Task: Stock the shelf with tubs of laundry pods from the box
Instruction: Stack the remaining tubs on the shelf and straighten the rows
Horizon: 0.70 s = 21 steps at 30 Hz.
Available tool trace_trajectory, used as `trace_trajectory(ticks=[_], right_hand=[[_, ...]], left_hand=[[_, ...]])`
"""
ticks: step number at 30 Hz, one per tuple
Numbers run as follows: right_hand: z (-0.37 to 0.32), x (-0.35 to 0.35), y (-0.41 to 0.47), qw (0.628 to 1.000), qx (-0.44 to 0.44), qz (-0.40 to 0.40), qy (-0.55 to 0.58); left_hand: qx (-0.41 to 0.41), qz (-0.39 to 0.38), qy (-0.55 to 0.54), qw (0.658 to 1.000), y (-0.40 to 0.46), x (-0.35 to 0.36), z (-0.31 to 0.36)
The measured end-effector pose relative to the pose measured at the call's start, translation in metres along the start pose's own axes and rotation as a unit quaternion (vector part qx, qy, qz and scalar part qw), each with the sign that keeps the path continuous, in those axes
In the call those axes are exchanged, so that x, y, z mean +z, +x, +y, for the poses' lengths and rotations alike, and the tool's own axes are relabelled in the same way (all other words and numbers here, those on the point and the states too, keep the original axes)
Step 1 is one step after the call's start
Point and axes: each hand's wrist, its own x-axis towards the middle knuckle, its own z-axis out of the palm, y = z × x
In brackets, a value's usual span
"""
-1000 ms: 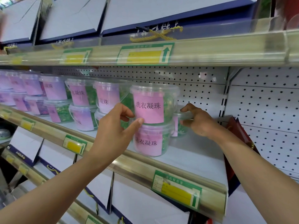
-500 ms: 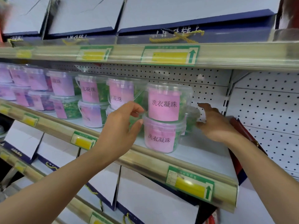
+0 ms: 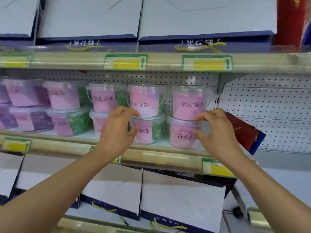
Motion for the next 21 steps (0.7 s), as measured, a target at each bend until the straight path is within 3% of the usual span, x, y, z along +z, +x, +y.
trace_trajectory(ticks=[8, 21], right_hand=[[-0.028, 0.011, -0.006, 0.989, 0.034, 0.036, -0.138], [-0.029, 0.012, -0.004, 0.989, 0.041, 0.035, -0.138]], left_hand=[[0.061, 0.002, -0.003, 0.998, 0.017, 0.001, -0.009], [0.059, 0.004, -0.018, 0.998, 0.014, 0.0, -0.01]])
